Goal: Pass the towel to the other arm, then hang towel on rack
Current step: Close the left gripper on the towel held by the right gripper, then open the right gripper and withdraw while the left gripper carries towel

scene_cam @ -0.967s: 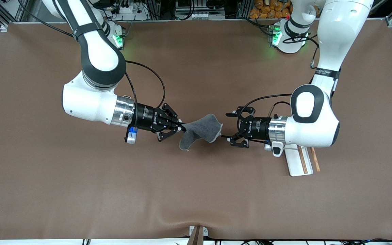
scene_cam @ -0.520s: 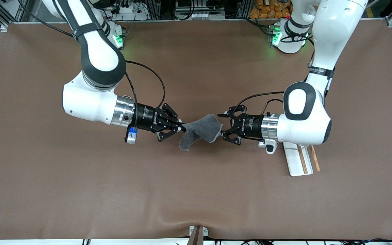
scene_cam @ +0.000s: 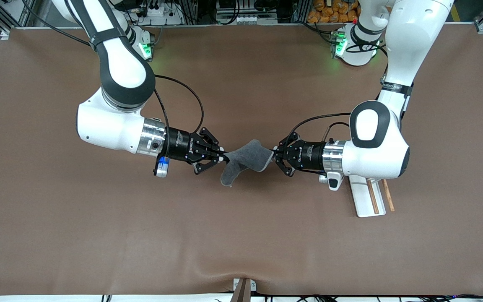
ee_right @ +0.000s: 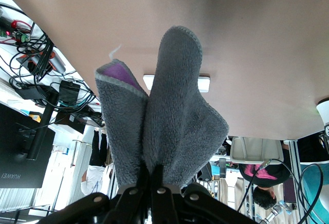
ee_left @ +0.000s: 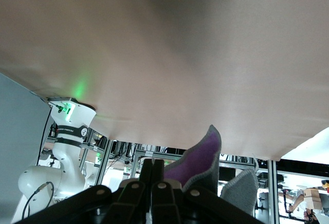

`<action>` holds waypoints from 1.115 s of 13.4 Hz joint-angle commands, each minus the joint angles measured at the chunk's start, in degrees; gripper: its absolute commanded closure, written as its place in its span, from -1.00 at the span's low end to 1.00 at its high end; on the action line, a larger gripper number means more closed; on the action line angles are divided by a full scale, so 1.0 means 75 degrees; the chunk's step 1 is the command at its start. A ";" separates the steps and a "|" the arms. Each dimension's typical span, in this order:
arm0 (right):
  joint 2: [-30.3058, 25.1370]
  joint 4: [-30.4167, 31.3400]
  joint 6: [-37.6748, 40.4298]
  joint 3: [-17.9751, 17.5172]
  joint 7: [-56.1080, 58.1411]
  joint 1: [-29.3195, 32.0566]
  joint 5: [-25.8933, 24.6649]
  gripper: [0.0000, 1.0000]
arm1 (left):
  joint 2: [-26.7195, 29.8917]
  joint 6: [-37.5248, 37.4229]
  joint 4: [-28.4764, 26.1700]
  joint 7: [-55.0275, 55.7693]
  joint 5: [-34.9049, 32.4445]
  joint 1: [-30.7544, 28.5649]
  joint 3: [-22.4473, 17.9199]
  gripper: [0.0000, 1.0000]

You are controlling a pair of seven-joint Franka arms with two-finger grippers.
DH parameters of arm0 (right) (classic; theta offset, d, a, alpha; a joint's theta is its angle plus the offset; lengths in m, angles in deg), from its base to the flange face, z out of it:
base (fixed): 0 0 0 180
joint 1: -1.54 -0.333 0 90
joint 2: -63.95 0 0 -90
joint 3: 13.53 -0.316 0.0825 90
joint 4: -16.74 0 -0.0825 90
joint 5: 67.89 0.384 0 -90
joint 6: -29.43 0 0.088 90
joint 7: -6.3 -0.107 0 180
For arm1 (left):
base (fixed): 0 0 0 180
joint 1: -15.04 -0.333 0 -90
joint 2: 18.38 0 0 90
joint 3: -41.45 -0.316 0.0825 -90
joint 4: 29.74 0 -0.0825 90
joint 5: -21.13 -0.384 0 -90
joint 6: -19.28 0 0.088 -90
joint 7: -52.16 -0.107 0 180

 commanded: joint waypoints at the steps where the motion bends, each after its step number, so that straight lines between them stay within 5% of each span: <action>1: 0.0099 -0.0210 0.0072 0.0064 -0.0123 0.0005 0.0074 -0.07 | 0.0240 -0.0008 0.0033 -0.0032 -0.0273 -0.0152 -0.0078 1.00; 2: 0.0098 -0.0210 0.0073 0.0087 -0.0286 0.0028 0.0004 -0.99 | 0.0288 -0.0031 0.0033 -0.0079 -0.0740 -0.0268 -0.0078 1.00; 10: 0.0052 -0.0269 0.0400 0.0111 -0.0311 0.0238 -0.0640 -1.00 | 0.1013 -0.0278 0.0127 -0.1716 -0.2757 -0.0621 -0.0078 1.00; 12: 0.0016 -0.0304 0.1076 0.0111 -0.0288 0.0437 -0.1607 -1.00 | 0.1167 -0.0289 0.0138 -0.2408 -0.3333 -0.0772 -0.0078 1.00; 15: 0.0016 -0.0993 0.2622 0.0111 -0.0171 0.0707 -0.4078 -1.00 | 0.1214 -0.0557 0.0138 -0.4315 -0.3510 -0.1229 -0.0090 1.00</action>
